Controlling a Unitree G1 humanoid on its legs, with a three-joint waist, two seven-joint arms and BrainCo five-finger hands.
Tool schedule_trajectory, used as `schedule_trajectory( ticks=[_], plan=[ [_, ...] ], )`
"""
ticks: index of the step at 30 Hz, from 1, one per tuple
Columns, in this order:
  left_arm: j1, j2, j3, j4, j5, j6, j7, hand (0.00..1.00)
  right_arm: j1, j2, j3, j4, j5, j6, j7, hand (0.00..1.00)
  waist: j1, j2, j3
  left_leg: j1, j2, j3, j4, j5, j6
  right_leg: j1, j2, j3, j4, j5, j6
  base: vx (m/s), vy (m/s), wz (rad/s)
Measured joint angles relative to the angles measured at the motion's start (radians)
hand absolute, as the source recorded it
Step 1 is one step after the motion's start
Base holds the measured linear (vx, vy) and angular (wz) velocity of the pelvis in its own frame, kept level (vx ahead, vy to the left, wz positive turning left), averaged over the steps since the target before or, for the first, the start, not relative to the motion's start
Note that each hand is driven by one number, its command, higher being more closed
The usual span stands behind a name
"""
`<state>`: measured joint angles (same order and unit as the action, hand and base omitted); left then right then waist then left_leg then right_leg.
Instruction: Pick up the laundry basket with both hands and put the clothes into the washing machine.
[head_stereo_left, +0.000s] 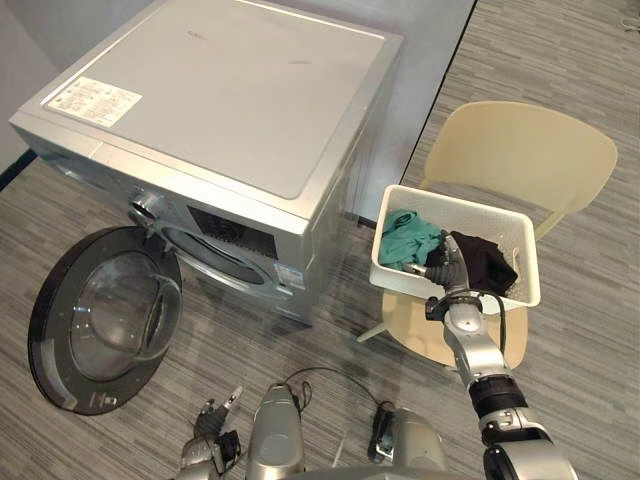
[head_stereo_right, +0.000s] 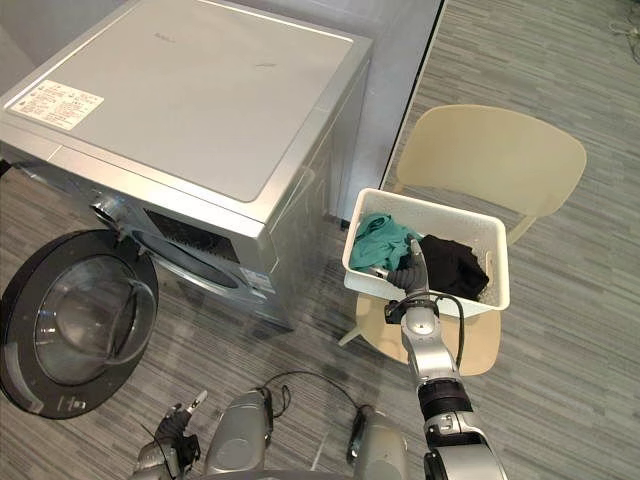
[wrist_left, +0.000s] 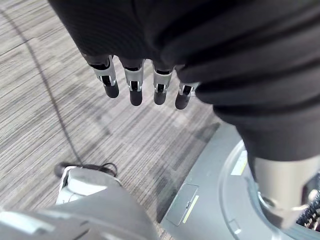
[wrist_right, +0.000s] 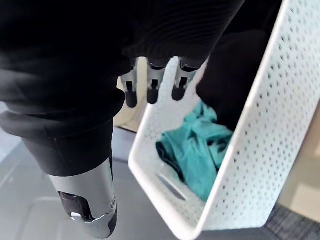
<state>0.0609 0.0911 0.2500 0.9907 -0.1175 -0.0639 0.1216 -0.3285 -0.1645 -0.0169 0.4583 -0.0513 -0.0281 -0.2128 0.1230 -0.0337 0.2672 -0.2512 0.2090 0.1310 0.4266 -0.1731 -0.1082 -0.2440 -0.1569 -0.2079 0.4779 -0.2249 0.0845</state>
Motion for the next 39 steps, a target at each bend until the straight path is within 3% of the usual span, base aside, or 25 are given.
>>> schedule_trajectory(
  ticks=[4, 5, 7, 8, 9, 11, 15, 20, 24, 29, 31, 36, 39],
  plan=[
    [0.015, -0.003, 0.006, 0.004, -0.007, 0.002, -0.012, 0.00, 0.027, -0.022, -0.051, -0.064, 0.000, -0.003, 0.000, 0.00, -0.008, 0.002, -0.001, 0.017, 0.019, 0.071, -0.122, 0.155, 0.006, 0.010, 0.019, -0.046, -0.068, 0.044, -0.062, -0.04, -0.198, 0.18],
    [0.019, -0.003, 0.005, 0.005, -0.006, 0.002, -0.013, 0.00, 0.039, -0.024, -0.068, -0.076, 0.000, -0.003, 0.000, 0.00, -0.013, 0.006, -0.004, 0.025, 0.018, 0.076, -0.130, 0.165, 0.010, 0.021, 0.019, -0.055, -0.087, 0.053, -0.066, -0.05, -0.093, 0.21],
    [0.042, -0.010, -0.005, 0.025, 0.000, 0.007, -0.014, 0.00, 0.076, -0.053, -0.114, -0.097, -0.004, -0.003, 0.000, 0.00, -0.046, 0.038, -0.025, 0.050, 0.004, 0.094, -0.094, 0.132, 0.036, 0.068, 0.028, -0.077, -0.181, 0.103, -0.064, -0.05, -0.064, 0.18],
    [0.050, -0.013, -0.010, 0.025, 0.006, 0.010, -0.015, 0.00, 0.083, -0.064, -0.123, -0.097, -0.011, -0.003, 0.000, 0.00, -0.054, 0.042, -0.031, 0.055, -0.007, 0.092, -0.095, 0.119, 0.034, 0.075, 0.031, -0.079, -0.206, 0.116, -0.060, -0.04, 0.045, 0.05],
    [0.054, -0.021, -0.022, 0.032, 0.013, 0.010, -0.018, 0.00, 0.094, -0.090, -0.148, -0.098, -0.025, -0.002, 0.000, 0.00, -0.059, 0.069, -0.047, 0.070, -0.027, 0.087, -0.114, 0.096, 0.017, 0.082, 0.035, -0.077, -0.249, 0.147, -0.052, -0.05, 0.123, -0.02],
    [0.055, -0.034, -0.036, 0.041, 0.016, 0.010, -0.026, 0.00, 0.106, -0.124, -0.181, -0.098, -0.047, 0.010, 0.000, 0.00, -0.058, 0.089, -0.060, 0.105, -0.045, 0.090, -0.200, 0.084, 0.021, 0.087, 0.039, -0.076, -0.292, 0.187, -0.037, -0.05, 0.150, -0.08],
    [0.056, -0.010, -0.094, 0.038, 0.026, 0.010, -0.045, 0.00, 0.086, -0.134, -0.199, -0.084, -0.126, 0.026, 0.001, 0.00, -0.057, 0.066, -0.066, 0.120, -0.091, 0.106, -0.221, 0.077, 0.059, 0.080, -0.005, -0.061, -0.284, 0.211, -0.011, -0.07, 0.143, 0.01],
    [0.054, 0.012, -0.129, 0.020, 0.043, 0.009, -0.058, 0.00, -0.058, -0.189, -0.190, 0.058, -0.155, 0.039, 0.001, 0.00, -0.056, 0.069, -0.067, 0.028, -0.123, 0.066, -0.137, 0.049, 0.099, 0.030, -0.055, -0.049, -0.243, 0.218, 0.017, -0.12, 0.135, 0.17],
    [0.051, 0.014, -0.127, 0.021, 0.041, 0.008, -0.057, 0.00, -0.098, -0.214, -0.170, 0.152, -0.156, 0.054, 0.004, 0.00, -0.050, 0.066, -0.065, 0.000, -0.139, 0.005, -0.107, 0.047, 0.090, 0.047, -0.055, -0.010, -0.239, 0.216, 0.025, -0.08, 0.043, 0.46],
    [0.055, 0.007, -0.109, 0.022, 0.009, 0.008, -0.056, 0.00, -0.166, -0.219, -0.110, 0.248, -0.156, 0.056, 0.043, 0.00, -0.046, 0.068, -0.065, -0.032, -0.142, -0.037, -0.142, 0.066, 0.060, 0.039, -0.047, -0.044, -0.279, 0.209, 0.023, -0.07, -0.035, 0.26],
    [0.057, -0.011, -0.058, 0.022, -0.009, 0.000, -0.055, 0.00, -0.203, -0.228, -0.103, 0.311, -0.156, 0.057, 0.046, 0.00, -0.033, 0.069, -0.064, -0.048, -0.138, -0.055, -0.200, 0.102, 0.039, 0.031, -0.032, -0.067, -0.325, 0.221, 0.014, 0.00, -0.072, 0.27],
    [0.030, -0.013, -0.046, 0.019, -0.031, -0.018, -0.053, 0.00, -0.436, -0.315, -0.102, 0.442, -0.156, 0.058, 0.061, 0.00, -0.025, 0.088, 0.019, -0.056, -0.136, -0.084, -0.327, 0.231, 0.053, -0.011, -0.016, -0.098, -0.350, 0.269, -0.009, 0.02, -0.055, 0.14],
    [0.000, -0.033, -0.047, -0.014, -0.052, -0.032, -0.050, 0.00, -0.582, -0.385, -0.107, 0.526, -0.154, 0.057, 0.061, 0.00, -0.016, 0.112, 0.068, -0.073, -0.137, -0.090, -0.370, 0.271, 0.054, -0.041, -0.018, -0.116, -0.344, 0.277, -0.013, 0.01, -0.032, 0.12]
  ],
)
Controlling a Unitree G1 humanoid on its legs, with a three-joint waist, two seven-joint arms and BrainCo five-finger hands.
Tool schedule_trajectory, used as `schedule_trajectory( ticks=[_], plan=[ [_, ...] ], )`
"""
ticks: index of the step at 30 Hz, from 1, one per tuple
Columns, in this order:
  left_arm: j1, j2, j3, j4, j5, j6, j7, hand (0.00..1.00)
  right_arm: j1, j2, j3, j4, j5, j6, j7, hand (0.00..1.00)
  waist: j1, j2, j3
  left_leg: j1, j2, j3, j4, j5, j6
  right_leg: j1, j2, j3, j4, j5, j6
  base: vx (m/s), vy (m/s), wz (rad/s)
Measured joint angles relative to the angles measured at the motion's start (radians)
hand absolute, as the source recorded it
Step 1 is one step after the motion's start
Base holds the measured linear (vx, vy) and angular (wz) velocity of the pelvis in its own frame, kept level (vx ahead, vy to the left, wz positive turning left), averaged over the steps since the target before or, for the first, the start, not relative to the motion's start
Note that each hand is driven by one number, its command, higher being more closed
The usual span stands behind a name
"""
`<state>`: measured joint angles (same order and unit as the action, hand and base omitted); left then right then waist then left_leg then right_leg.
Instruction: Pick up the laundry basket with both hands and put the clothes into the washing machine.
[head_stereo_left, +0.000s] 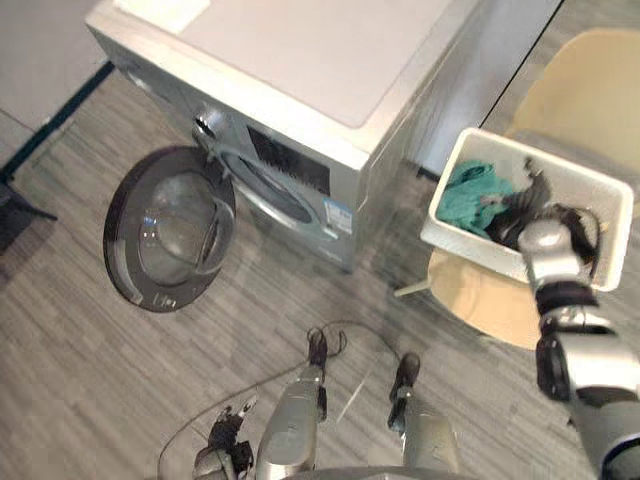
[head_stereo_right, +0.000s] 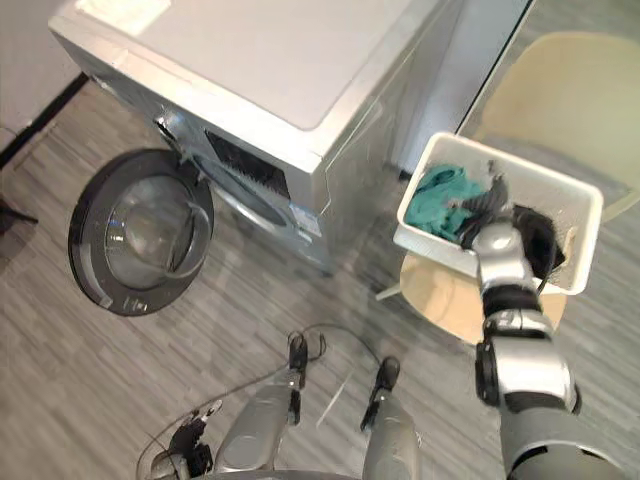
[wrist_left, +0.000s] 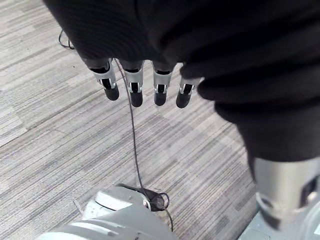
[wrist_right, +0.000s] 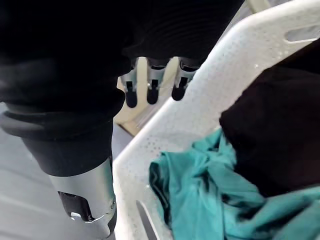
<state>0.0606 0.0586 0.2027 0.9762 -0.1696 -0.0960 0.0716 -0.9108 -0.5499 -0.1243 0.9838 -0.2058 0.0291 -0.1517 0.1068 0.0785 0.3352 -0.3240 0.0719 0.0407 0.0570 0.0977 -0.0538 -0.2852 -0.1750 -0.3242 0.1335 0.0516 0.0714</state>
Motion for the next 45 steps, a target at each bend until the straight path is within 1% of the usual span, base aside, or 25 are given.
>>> schedule_trajectory(
  ticks=[1, 2, 5, 8, 9, 10, 14, 18, 22, 26, 28, 30, 32, 34, 36, 38, 39, 42, 45],
  plan=[
    [-0.003, -0.004, -0.001, -0.011, -0.010, -0.003, 0.001, 0.00, -0.015, -0.010, -0.003, 0.010, 0.000, 0.000, 0.000, 0.00, 0.006, 0.004, 0.005, 0.000, 0.000, -0.001, -0.009, 0.006, 0.000, -0.003, 0.000, -0.003, 0.000, 0.000, 0.000, 0.03, -0.025, 0.09],
    [-0.004, -0.011, -0.002, -0.038, -0.025, -0.011, 0.003, 0.00, -0.039, -0.024, -0.008, 0.029, 0.000, 0.002, 0.000, 0.00, 0.019, 0.005, 0.007, -0.002, 0.000, 0.000, -0.024, 0.012, -0.001, -0.013, 0.000, -0.003, 0.002, 0.000, 0.000, 0.03, -0.015, 0.03],
    [-0.005, -0.019, -0.004, -0.073, -0.048, -0.025, 0.012, 0.00, -0.107, -0.030, -0.008, 0.063, 0.001, 0.006, -0.001, 0.00, 0.020, 0.007, 0.009, -0.018, 0.000, 0.004, -0.028, 0.012, -0.002, -0.032, -0.001, -0.002, 0.002, 0.000, 0.000, 0.04, -0.013, -0.01],
    [-0.019, -0.020, -0.004, -0.086, -0.068, -0.035, 0.021, 0.00, -0.158, -0.063, -0.003, 0.072, 0.002, 0.016, -0.001, 0.00, 0.021, 0.016, 0.028, -0.016, -0.001, 0.016, -0.053, 0.019, -0.007, -0.043, -0.003, -0.001, 0.003, -0.001, 0.001, 0.01, -0.006, -0.02],
    [-0.030, -0.021, -0.004, -0.091, -0.078, -0.037, 0.022, 0.00, -0.170, -0.076, 0.005, 0.072, 0.010, 0.016, 0.000, 0.00, 0.022, 0.018, 0.032, -0.022, -0.001, 0.017, -0.069, 0.025, -0.015, -0.059, -0.003, 0.000, 0.005, -0.001, 0.001, 0.00, 0.000, 0.00],
    [-0.042, -0.028, -0.005, -0.094, -0.087, -0.037, 0.022, 0.00, -0.172, -0.088, 0.011, 0.073, 0.034, 0.017, 0.000, 0.00, 0.022, 0.023, 0.039, -0.022, -0.001, 0.019, -0.087, 0.040, -0.009, -0.068, -0.003, -0.001, 0.008, -0.001, 0.000, 0.00, 0.000, 0.00],
    [-0.055, -0.046, -0.005, -0.106, -0.107, -0.039, 0.022, 0.00, -0.172, -0.088, 0.050, 0.100, 0.121, 0.018, 0.003, 0.00, 0.022, 0.024, 0.054, -0.030, 0.001, 0.028, -0.102, 0.046, -0.013, -0.093, -0.004, 0.003, 0.023, -0.002, -0.001, 0.03, -0.021, -0.05],
    [-0.078, -0.047, -0.005, -0.104, -0.107, -0.039, 0.023, 0.00, -0.172, -0.089, 0.094, 0.109, 0.139, 0.018, 0.016, 0.00, 0.024, 0.024, 0.056, -0.044, 0.002, 0.031, -0.110, 0.050, -0.019, -0.115, -0.005, 0.004, 0.032, -0.007, -0.003, 0.01, -0.012, 0.00],
    [-0.090, -0.048, -0.013, -0.123, -0.118, -0.040, 0.023, 0.00, -0.171, -0.103, 0.139, 0.164, 0.169, 0.018, 0.024, 0.00, 0.035, 0.025, 0.056, -0.055, 0.001, 0.026, -0.110, 0.050, -0.020, -0.141, -0.016, -0.004, 0.081, -0.037, -0.007, 0.01, -0.034, 0.08],
    [-0.106, -0.048, -0.012, -0.125, -0.135, -0.040, 0.025, 0.00, -0.172, -0.140, 0.224, 0.182, 0.178, 0.017, 0.027, 0.00, 0.045, 0.024, 0.058, -0.078, 0.002, 0.031, -0.119, 0.050, -0.020, -0.174, -0.022, -0.007, 0.105, -0.049, -0.008, 0.01, -0.029, 0.06],
    [-0.123, -0.050, -0.012, -0.148, -0.138, -0.039, 0.030, 0.00, -0.173, -0.163, 0.294, 0.182, 0.182, 0.017, 0.029, 0.00, 0.048, 0.025, 0.065, -0.101, 0.005, 0.041, -0.117, 0.055, -0.026, -0.200, -0.024, -0.008, 0.118, -0.050, -0.009, 0.00, -0.031, 0.05],
    [-0.123, -0.051, -0.012, -0.206, -0.158, -0.041, 0.043, 0.00, -0.195, -0.179, 0.352, 0.195, 0.199, 0.017, 0.032, 0.00, 0.048, 0.026, 0.067, -0.125, 0.005, 0.040, -0.115, 0.062, -0.028, -0.229, -0.028, -0.009, 0.134, -0.053, -0.013, 0.00, -0.032, 0.03],
    [-0.124, -0.051, -0.011, -0.274, -0.175, -0.047, 0.045, 0.00, -0.232, -0.203, 0.403, 0.204, 0.201, 0.017, 0.042, 0.00, 0.048, 0.030, 0.086, -0.136, 0.005, 0.038, -0.115, 0.069, -0.032, -0.245, -0.031, -0.010, 0.149, -0.060, -0.016, 0.00, -0.038, 0.05],
    [-0.125, -0.052, -0.010, -0.335, -0.197, -0.056, 0.054, 0.00, -0.266, -0.241, 0.474, 0.211, 0.204, 0.017, 0.048, 0.00, 0.052, 0.035, 0.094, -0.159, 0.008, 0.030, -0.115, 0.074, -0.031, -0.269, -0.031, -0.019, 0.161, -0.068, -0.023, -0.02, -0.058, 0.10],
    [-0.125, -0.059, -0.003, -0.382, -0.217, -0.062, 0.064, 0.00, -0.283, -0.275, 0.541, 0.219, 0.203, 0.016, 0.048, 0.00, 0.054, 0.037, 0.095, -0.182, 0.012, 0.016, -0.125, 0.086, -0.045, -0.292, -0.030, -0.032, 0.172, -0.075, -0.028, -0.02, -0.080, 0.15],
    [-0.125, -0.073, -0.003, -0.429, -0.230, -0.065, 0.064, 0.00, -0.288, -0.317, 0.607, 0.233, 0.189, 0.017, 0.050, 0.00, 0.070, 0.038, 0.097, -0.201, 0.015, 0.006, -0.129, 0.095, -0.042, -0.317, -0.032, -0.041, 0.197, -0.088, -0.035, 0.00, -0.077, 0.15],
    [-0.122, -0.084, -0.002, -0.451, -0.233, -0.066, 0.064, 0.00, -0.297, -0.327, 0.645, 0.249, 0.180, 0.017, 0.052, 0.00, 0.074, 0.038, 0.098, -0.209, 0.015, 0.001, -0.131, 0.099, -0.048, -0.331, -0.035, -0.046, 0.213, -0.096, -0.037, 0.00, -0.078, 0.14],
    [-0.119, -0.101, -0.002, -0.497, -0.245, -0.065, 0.061, 0.00, -0.319, -0.346, 0.712, 0.253, 0.142, 0.016, 0.060, 0.00, 0.075, 0.036, 0.100, -0.241, 0.020, -0.013, -0.138, 0.108, -0.056, -0.375, -0.041, -0.060, 0.258, -0.117, -0.050, -0.01, -0.093, 0.15],
    [-0.118, -0.112, -0.002, -0.534, -0.253, -0.064, 0.061, 0.00, -0.326, -0.365, 0.742, 0.255, 0.118, 0.011, 0.056, 0.00, 0.075, 0.035, 0.103, -0.270, 0.020, -0.014, -0.148, 0.121, -0.058, -0.430, -0.054, -0.063, 0.312, -0.131, -0.066, -0.02, -0.083, 0.06]
  ],
)
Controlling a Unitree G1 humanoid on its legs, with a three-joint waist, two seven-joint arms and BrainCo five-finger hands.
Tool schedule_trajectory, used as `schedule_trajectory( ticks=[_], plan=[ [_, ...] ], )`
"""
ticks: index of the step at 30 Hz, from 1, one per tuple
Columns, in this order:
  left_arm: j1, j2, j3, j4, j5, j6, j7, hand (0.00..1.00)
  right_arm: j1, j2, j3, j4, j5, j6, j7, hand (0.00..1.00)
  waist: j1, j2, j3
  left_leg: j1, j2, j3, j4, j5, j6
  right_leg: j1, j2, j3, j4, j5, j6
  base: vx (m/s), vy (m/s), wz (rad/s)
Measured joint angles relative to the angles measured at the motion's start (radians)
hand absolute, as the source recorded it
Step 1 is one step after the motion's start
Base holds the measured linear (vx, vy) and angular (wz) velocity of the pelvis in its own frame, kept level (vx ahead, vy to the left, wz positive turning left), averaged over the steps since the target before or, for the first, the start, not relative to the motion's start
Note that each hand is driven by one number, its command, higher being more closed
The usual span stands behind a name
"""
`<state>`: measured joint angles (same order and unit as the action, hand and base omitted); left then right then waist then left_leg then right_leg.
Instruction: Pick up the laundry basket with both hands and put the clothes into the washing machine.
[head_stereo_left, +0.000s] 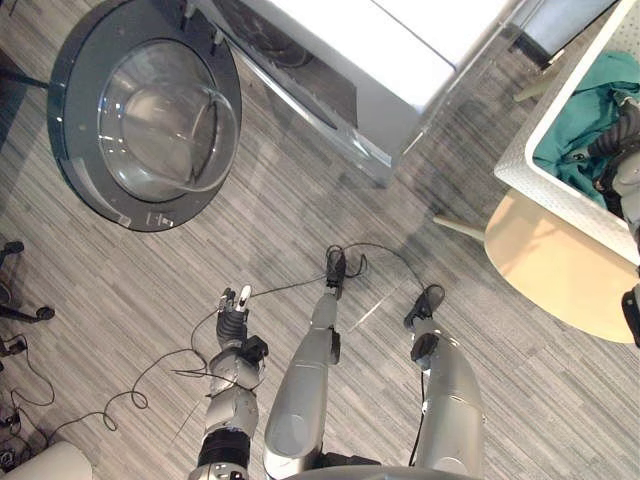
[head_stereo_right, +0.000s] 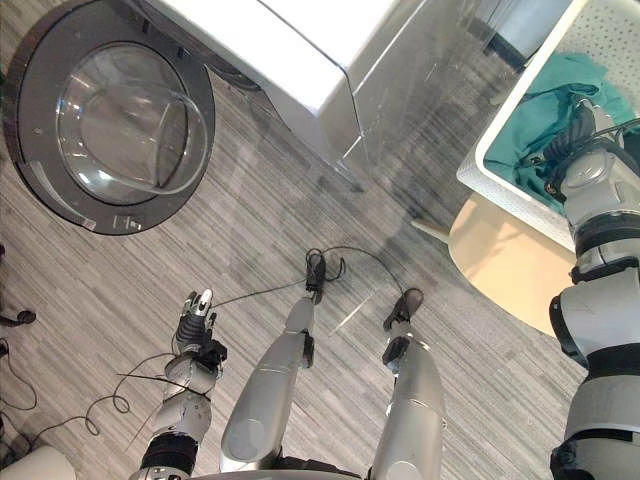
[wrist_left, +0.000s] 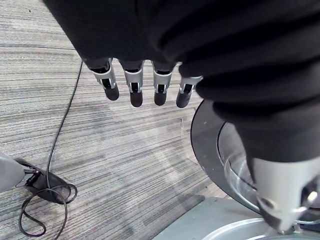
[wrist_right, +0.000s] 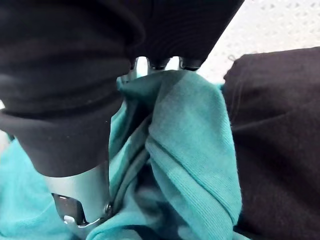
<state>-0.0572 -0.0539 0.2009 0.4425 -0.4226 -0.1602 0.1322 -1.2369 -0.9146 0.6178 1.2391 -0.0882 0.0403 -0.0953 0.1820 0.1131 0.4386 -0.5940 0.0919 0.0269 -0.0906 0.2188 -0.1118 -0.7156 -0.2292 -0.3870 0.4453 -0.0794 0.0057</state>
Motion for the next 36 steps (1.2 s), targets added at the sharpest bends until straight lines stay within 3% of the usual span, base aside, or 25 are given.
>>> schedule_trajectory(
  ticks=[3, 4, 12, 20, 27, 31, 36],
  plan=[
    [0.000, -0.007, -0.001, -0.052, 0.000, 0.001, -0.003, 0.00, 0.000, -0.023, 0.000, -0.007, -0.001, -0.015, -0.029, 0.00, -0.003, 0.000, 0.001, -0.034, -0.010, -0.012, 0.000, 0.007, 0.000, -0.048, -0.024, -0.009, 0.059, -0.030, -0.003, -0.02, -0.069, 0.19],
    [0.000, -0.008, 0.000, -0.062, 0.000, 0.000, -0.003, 0.00, -0.001, -0.029, -0.001, -0.008, -0.001, -0.016, -0.034, 1.00, -0.003, 0.000, 0.001, -0.041, -0.010, -0.012, 0.000, 0.007, -0.001, -0.058, -0.027, -0.010, 0.068, -0.031, -0.004, -0.03, -0.058, 0.24],
    [0.000, -0.011, 0.004, -0.095, -0.043, 0.000, 0.000, 0.00, -0.037, -0.036, -0.035, -0.009, 0.072, -0.016, -0.103, 1.00, -0.003, 0.000, 0.001, -0.082, 0.001, 0.053, 0.000, 0.022, 0.000, -0.110, -0.049, -0.014, 0.126, -0.060, -0.009, -0.03, -0.044, 0.11],
    [0.001, -0.011, 0.001, -0.106, -0.049, -0.001, 0.003, 0.00, 0.043, 0.020, -0.219, -0.063, 0.092, -0.010, -0.117, 1.00, -0.014, -0.002, 0.002, -0.062, 0.013, 0.050, 0.029, 0.047, 0.019, -0.058, -0.035, -0.029, 0.107, -0.059, -0.009, 0.01, -0.020, 0.02],
    [0.014, -0.009, -0.027, -0.145, -0.032, -0.002, 0.002, 0.00, 0.139, 0.092, -0.457, -0.266, 0.142, 0.007, -0.155, 1.00, -0.056, -0.011, 0.003, 0.035, 0.037, 0.061, 0.086, 0.017, 0.017, 0.073, -0.015, -0.035, 0.087, -0.061, -0.008, -0.02, -0.052, -0.04],
    [0.076, 0.016, -0.060, -0.207, 0.008, -0.002, 0.001, 0.00, 0.212, 0.140, -0.599, -0.459, 0.168, 0.006, -0.197, 1.00, -0.066, -0.043, 0.008, 0.092, 0.063, 0.099, 0.169, -0.040, 0.012, 0.157, 0.007, -0.015, 0.062, -0.064, -0.004, -0.09, -0.047, -0.28],
    [0.126, 0.081, -0.119, -0.285, 0.073, -0.002, -0.003, 0.00, 0.291, 0.181, -0.764, -0.670, 0.167, 0.003, -0.238, 1.00, -0.086, -0.083, 0.002, 0.169, 0.084, 0.117, 0.202, -0.064, 0.006, 0.247, 0.029, -0.004, 0.036, -0.063, -0.001, -0.03, -0.032, -0.15]
  ],
)
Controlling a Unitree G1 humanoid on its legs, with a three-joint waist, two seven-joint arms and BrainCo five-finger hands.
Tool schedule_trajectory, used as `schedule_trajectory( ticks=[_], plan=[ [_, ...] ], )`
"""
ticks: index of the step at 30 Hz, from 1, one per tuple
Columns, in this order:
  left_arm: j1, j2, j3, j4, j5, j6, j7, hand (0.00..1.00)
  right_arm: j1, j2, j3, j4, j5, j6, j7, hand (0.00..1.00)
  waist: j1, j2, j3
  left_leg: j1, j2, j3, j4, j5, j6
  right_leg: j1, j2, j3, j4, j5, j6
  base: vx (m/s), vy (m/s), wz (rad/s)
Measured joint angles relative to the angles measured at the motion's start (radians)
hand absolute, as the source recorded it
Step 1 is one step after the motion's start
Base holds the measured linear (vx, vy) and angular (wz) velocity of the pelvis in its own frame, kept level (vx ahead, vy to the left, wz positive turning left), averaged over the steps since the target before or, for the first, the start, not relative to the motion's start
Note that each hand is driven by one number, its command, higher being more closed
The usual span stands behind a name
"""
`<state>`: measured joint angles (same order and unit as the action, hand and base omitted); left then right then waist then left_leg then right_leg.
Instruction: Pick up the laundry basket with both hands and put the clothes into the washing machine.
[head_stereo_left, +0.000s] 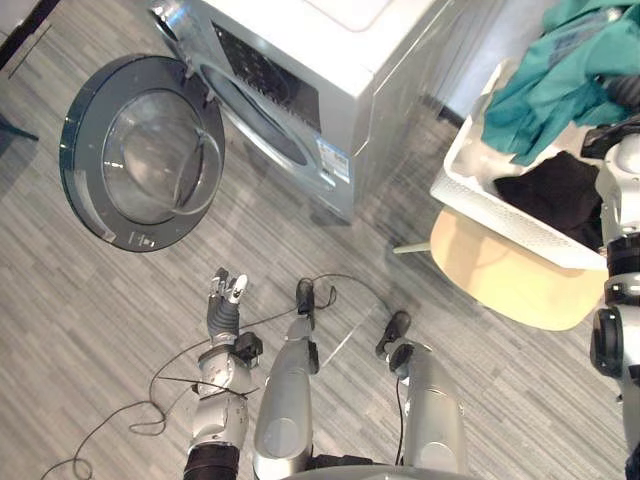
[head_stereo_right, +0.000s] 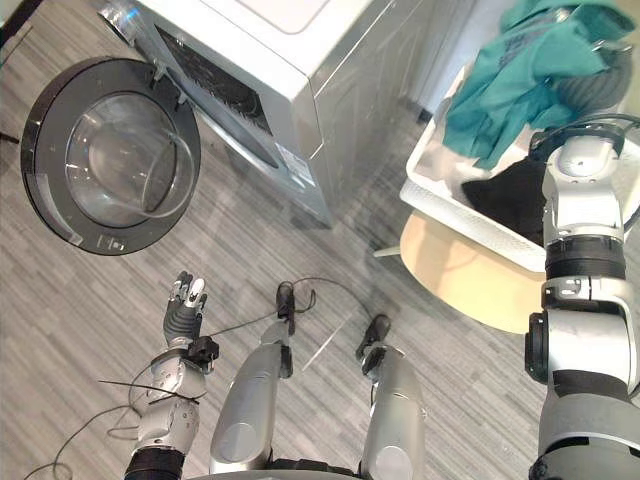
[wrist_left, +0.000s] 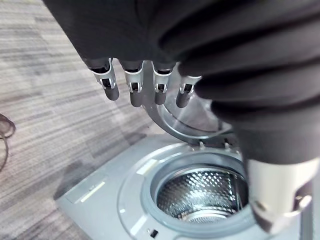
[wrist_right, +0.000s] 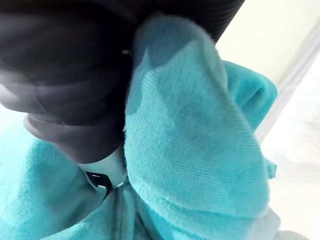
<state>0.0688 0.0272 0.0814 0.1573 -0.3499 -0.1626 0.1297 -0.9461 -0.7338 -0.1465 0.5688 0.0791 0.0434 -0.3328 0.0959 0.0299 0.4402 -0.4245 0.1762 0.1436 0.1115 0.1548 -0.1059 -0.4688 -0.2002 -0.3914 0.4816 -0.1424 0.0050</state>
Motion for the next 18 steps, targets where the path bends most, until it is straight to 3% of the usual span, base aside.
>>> schedule_trajectory(
  ticks=[3, 10, 15, 18],
  plan=[
    [0.019, 0.019, -0.038, -0.055, 0.043, 0.000, -0.028, 0.00, 0.081, 0.017, -0.073, -0.142, -0.006, -0.020, -0.016, 1.00, -0.002, -0.009, -0.010, 0.054, 0.013, 0.032, 0.024, -0.042, 0.005, 0.070, 0.014, 0.010, -0.043, 0.011, 0.015, 0.01, 0.027, -0.22],
    [0.091, 0.115, -0.092, -0.187, 0.124, -0.002, -0.098, 0.00, 0.296, 0.124, -0.132, -0.294, -0.051, -0.065, -0.001, 1.00, -0.028, -0.015, -0.170, 0.134, 0.029, 0.061, 0.095, -0.134, 0.012, 0.210, 0.057, 0.052, -0.187, 0.065, 0.039, 0.12, 0.063, -0.22],
    [0.054, 0.169, -0.141, -0.323, 0.206, -0.007, -0.121, 0.00, 0.509, 0.234, -0.130, -0.461, -0.050, -0.105, 0.105, 1.00, -0.062, -0.017, -0.237, 0.223, 0.031, 0.087, 0.107, -0.186, 0.017, 0.330, 0.078, 0.080, -0.292, 0.100, 0.058, 0.11, 0.054, -0.17],
    [-0.012, 0.225, -0.225, -0.415, 0.237, -0.045, -0.154, 0.00, 0.583, 0.255, -0.121, -0.565, -0.029, -0.130, 0.205, 1.00, -0.085, -0.017, -0.278, 0.256, 0.021, 0.107, 0.090, -0.195, 0.017, 0.365, 0.079, 0.097, -0.339, 0.115, 0.069, 0.08, 0.052, -0.17]
  ],
)
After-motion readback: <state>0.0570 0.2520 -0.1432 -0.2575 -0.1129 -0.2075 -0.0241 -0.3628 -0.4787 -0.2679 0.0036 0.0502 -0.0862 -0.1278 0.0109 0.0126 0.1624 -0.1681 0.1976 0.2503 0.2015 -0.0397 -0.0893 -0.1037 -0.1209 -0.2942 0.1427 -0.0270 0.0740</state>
